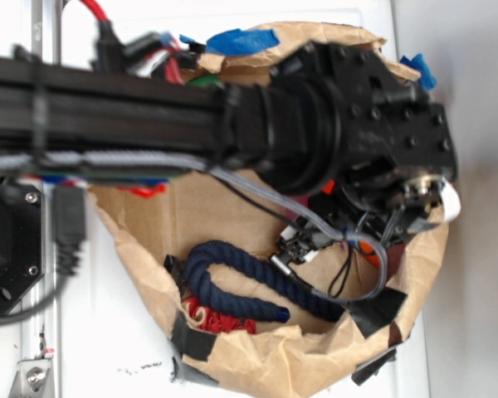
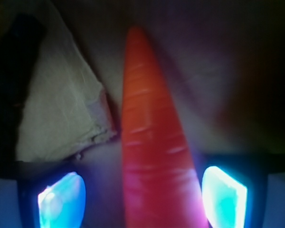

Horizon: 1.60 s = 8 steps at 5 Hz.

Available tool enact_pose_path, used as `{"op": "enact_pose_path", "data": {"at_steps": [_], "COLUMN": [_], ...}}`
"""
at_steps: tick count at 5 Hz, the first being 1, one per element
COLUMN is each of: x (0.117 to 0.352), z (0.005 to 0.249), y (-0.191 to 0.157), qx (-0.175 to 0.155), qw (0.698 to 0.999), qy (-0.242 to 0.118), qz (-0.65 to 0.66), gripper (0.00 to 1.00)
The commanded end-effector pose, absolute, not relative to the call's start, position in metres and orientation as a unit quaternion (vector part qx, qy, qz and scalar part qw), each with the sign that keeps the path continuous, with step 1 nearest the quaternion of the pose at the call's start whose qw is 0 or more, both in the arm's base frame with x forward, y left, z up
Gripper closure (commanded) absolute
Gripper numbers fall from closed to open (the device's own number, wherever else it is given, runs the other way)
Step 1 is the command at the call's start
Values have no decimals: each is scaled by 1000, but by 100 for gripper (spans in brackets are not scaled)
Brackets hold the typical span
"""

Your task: Grab the carrot.

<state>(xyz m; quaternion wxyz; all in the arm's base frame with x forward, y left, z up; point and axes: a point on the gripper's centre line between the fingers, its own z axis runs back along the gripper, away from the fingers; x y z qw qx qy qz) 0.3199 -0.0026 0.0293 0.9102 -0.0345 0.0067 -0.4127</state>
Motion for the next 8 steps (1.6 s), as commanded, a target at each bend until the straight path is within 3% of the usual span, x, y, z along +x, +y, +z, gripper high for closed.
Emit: {"op": "enact_pose_path", "data": {"at_steps": [1,3,4,5,6,7,8], "x": [355,352,336,292,268,253,258], "z": [51,62,93,142,167,186,186], "y": [-5,9,17,24,23,16,12], "qx": [-11,-4,-11,5,24,19,-4], "qw": [911,925,945,964,978,985,987], "qy": [-21,-23,-41,-78,-101,-101,-84], "qz": [-413,-380,-326,-253,-182,-142,-137], "gripper": [100,100,100,100,100,100,100]}}
